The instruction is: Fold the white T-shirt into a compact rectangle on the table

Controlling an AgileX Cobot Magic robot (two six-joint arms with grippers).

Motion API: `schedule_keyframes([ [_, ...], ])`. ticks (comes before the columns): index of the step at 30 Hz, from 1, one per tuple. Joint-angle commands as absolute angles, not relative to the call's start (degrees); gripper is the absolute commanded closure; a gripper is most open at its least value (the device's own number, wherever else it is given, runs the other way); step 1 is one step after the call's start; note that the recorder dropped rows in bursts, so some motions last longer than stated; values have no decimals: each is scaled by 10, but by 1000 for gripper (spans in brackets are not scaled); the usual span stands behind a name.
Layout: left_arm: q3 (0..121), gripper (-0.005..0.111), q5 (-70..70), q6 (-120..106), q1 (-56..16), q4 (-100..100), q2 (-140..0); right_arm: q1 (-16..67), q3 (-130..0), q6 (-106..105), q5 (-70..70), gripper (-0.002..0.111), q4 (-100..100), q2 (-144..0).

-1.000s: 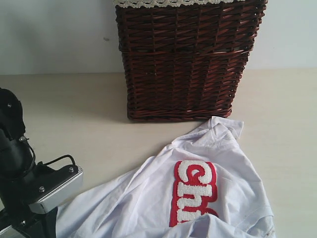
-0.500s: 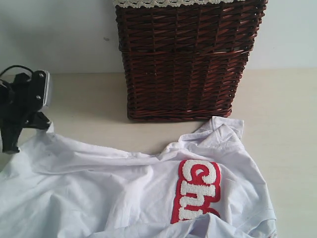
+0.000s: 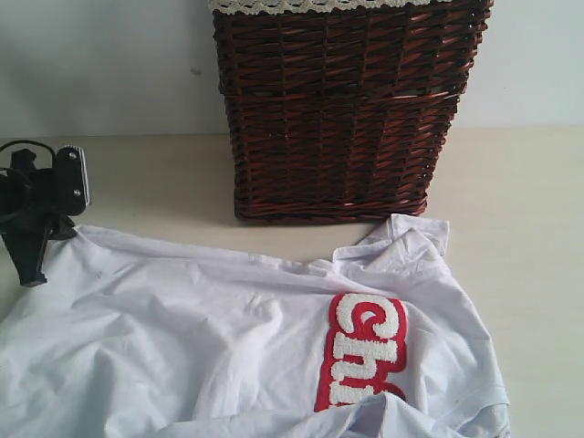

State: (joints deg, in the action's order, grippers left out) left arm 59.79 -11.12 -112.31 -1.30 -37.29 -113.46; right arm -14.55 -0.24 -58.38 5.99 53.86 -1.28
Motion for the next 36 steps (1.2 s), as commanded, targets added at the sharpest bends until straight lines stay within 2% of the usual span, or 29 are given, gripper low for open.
schedule_keyframes([
  [1, 614, 107, -30, -1118, -14, -407, -1155, -144, 0, -585, 59, 108, 536, -14],
  [6, 658, 107, -13, -1116, -14, -532, -1157, -144, 0, -585, 59, 108, 536, -14],
  [10, 673, 107, -42, -1118, -14, -544, -1155, -144, 0, -585, 59, 108, 536, -14],
  [13, 672, 101, -50, -1118, -14, -544, -1152, -144, 0, -585, 59, 108, 536, -14],
  [15, 670, 88, -50, -1118, -14, -544, -1146, -144, 0, -585, 59, 108, 536, -14],
  [20, 662, 45, -90, -1099, -13, -555, -1124, -144, 0, -585, 59, 108, 536, -14],
  [23, 656, 30, -91, -1073, -13, -574, -1095, -144, 0, -585, 59, 108, 536, -14],
  [28, 645, 29, -89, -1002, -9, -632, -996, -144, 0, -585, 59, 108, 536, -14],
  [36, 612, 29, -86, -878, 0, -878, -798, -144, 0, -585, 59, 108, 536, -14],
])
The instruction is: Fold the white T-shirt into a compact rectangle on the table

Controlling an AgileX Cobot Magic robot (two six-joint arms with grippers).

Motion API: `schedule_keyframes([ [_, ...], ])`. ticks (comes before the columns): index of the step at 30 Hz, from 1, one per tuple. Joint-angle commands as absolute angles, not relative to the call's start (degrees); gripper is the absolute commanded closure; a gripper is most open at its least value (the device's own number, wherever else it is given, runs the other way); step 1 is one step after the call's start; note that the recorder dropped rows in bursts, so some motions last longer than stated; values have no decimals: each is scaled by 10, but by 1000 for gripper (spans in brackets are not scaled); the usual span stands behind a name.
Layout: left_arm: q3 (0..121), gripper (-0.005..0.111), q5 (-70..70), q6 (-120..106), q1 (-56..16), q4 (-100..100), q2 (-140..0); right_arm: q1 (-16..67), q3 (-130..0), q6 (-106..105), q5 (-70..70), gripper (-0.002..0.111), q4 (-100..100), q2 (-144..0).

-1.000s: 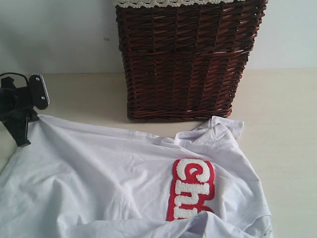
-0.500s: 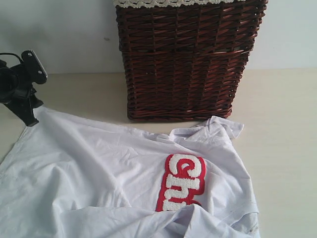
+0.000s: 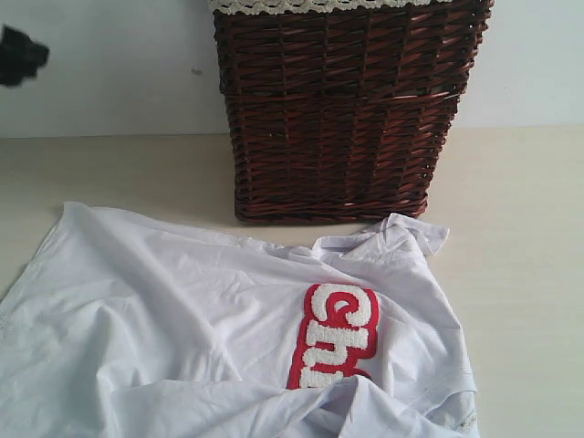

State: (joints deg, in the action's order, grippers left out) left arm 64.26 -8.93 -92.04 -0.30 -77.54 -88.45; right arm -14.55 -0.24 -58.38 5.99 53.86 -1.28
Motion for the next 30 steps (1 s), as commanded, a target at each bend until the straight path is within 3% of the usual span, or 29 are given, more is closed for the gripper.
schedule_keyframes([
  [1, 599, 29, -86, -878, 0, -888, -776, -144, 0, -585, 59, 108, 536, -14],
  [4, 525, 29, -83, -881, 0, -889, -690, -144, 0, -585, 59, 108, 536, -14],
  [11, 179, 29, -84, -891, 0, -887, -262, -144, 0, -585, 59, 108, 536, -14],
  [16, 64, 29, -88, -916, 0, -887, -96, -144, 0, -585, 59, 108, 536, -14],
  [21, 1, 29, -88, -916, 0, -887, -1, -144, 0, -585, 59, 108, 536, -14],
  [30, 0, 29, -86, -916, 0, -887, 0, -144, 0, -585, 59, 108, 536, -14],
])
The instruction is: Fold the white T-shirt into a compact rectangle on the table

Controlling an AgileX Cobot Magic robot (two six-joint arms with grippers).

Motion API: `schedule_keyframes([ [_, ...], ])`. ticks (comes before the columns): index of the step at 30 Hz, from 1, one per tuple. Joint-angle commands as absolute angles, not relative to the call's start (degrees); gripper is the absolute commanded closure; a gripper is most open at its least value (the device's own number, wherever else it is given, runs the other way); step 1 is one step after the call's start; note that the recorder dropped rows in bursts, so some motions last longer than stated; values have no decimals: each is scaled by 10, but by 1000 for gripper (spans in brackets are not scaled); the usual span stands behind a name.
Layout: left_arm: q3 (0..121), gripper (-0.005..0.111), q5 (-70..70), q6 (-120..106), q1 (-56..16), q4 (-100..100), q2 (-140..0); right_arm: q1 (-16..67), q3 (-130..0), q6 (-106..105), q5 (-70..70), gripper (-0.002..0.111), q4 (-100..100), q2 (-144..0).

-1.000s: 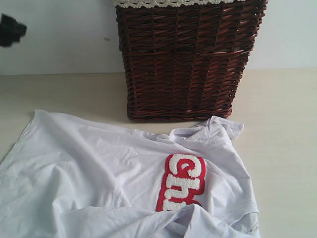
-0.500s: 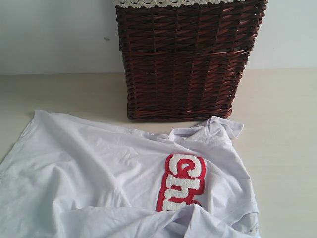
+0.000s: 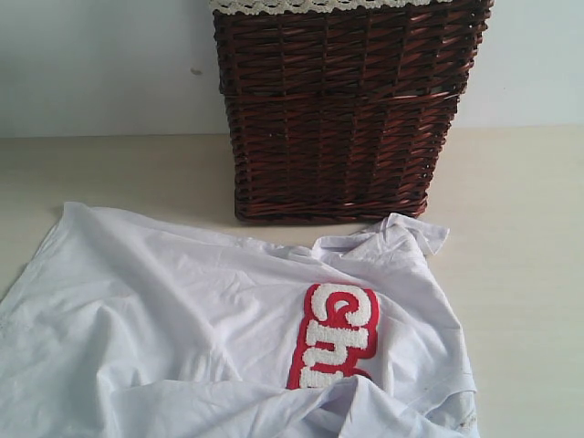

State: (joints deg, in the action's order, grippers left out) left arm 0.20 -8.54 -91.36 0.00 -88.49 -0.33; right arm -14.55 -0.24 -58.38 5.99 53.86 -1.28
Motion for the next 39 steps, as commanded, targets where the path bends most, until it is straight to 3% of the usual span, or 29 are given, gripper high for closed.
schedule_keyframes([
  [1, 0, 29, -86, -914, 0, -887, 0, -144, 0, -585, 59, 108, 536, -14],
  [16, 0, 29, -86, -914, 0, -887, 0, -137, 0, -567, 59, 108, 573, -29],
  [22, 0, 29, -86, -914, 0, -887, 0, -137, -124, -562, 80, 108, 609, -410],
  [25, 0, 29, -86, -914, 0, -887, 0, -137, -233, -695, 139, 108, 611, -598],
  [27, 0, 29, -86, -914, 0, -887, 0, -137, -285, -783, -83, 108, 598, -637],
  [30, 0, 29, -86, -914, 0, -887, 0, -115, -351, -932, -592, 108, 626, -701],
  [31, 0, 29, -86, -914, 0, -887, 0, -106, -358, -987, -638, 108, 644, -711],
  [33, 0, 29, -86, -914, 0, -887, 0, -100, -358, -1060, -637, 108, 681, -734],
  [39, 0, 29, -86, -914, 0, -887, 0, -100, -358, -1083, -446, 108, 783, -835],
])
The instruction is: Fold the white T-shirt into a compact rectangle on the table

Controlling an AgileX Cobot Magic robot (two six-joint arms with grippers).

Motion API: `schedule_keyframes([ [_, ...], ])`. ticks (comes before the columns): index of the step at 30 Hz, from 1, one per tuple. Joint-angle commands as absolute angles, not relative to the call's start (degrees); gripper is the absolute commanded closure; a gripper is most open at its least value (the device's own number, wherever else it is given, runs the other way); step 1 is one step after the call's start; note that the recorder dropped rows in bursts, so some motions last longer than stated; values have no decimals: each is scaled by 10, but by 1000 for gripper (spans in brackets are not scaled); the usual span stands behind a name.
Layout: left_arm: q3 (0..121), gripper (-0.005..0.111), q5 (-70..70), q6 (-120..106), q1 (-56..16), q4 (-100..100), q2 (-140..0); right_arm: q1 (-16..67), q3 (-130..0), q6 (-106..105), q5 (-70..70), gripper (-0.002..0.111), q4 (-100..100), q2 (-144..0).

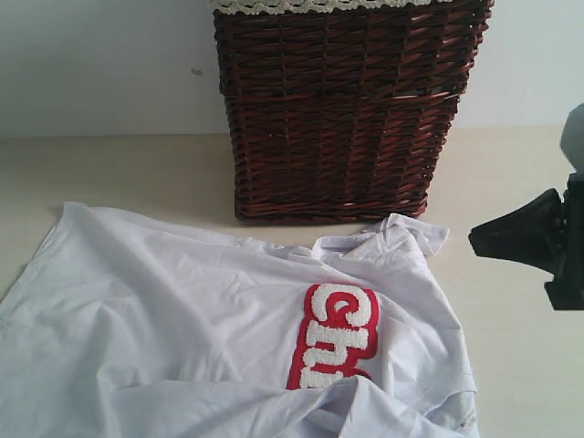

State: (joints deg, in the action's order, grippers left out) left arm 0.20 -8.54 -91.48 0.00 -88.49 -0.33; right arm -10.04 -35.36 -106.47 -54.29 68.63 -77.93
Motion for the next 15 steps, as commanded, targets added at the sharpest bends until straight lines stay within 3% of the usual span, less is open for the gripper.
schedule_keyframes([
  [1, 0, 29, -86, -914, 0, -887, 0, -100, -358, -1079, -446, 108, 804, -848],
  [6, 0, 29, -86, -914, 0, -887, 0, -88, -361, -1108, -537, 108, 802, -907],
  [15, 0, 29, -86, -914, 0, -887, 0, 0, -406, -1153, -429, 103, 802, -1031],
])
